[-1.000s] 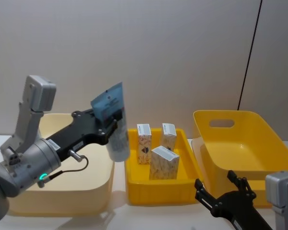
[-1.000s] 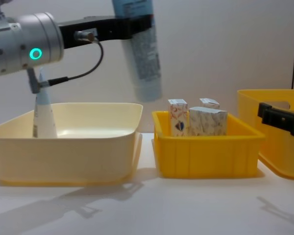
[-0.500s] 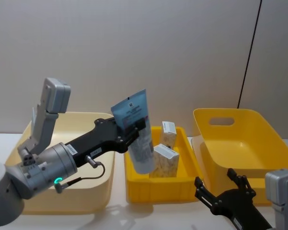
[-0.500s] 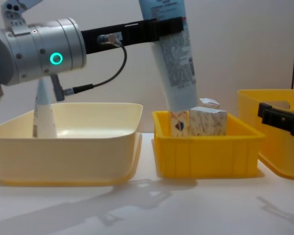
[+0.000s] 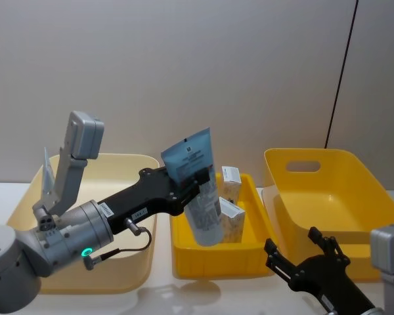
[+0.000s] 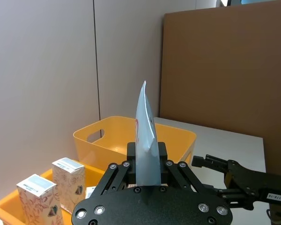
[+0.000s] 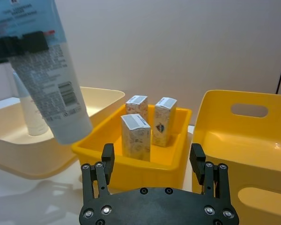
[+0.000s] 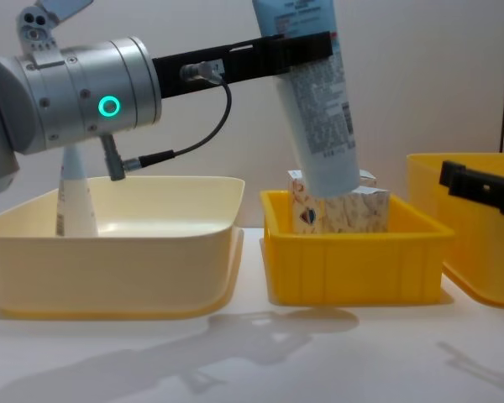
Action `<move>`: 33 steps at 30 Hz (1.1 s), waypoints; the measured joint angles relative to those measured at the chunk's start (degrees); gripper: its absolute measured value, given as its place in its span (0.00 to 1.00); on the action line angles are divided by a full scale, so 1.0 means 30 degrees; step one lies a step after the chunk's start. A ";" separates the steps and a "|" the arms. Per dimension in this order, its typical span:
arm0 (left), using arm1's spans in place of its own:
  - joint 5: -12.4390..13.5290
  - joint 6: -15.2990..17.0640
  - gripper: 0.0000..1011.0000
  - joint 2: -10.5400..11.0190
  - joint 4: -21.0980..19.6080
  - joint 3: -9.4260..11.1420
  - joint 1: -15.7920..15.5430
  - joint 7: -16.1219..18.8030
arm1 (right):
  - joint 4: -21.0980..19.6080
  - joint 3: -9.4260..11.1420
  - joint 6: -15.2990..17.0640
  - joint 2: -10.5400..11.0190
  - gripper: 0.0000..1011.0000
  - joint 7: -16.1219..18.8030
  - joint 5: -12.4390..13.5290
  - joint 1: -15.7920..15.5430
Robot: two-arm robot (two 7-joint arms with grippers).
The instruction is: Bimanual collaborative sorting of washing and personal care products
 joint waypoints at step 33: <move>-0.0228 0.0059 0.24 -0.0079 0.0045 0.0144 0.0026 -0.0176 | -0.1978 -0.1851 0.5041 0.2290 0.99 0.2599 0.0940 0.2415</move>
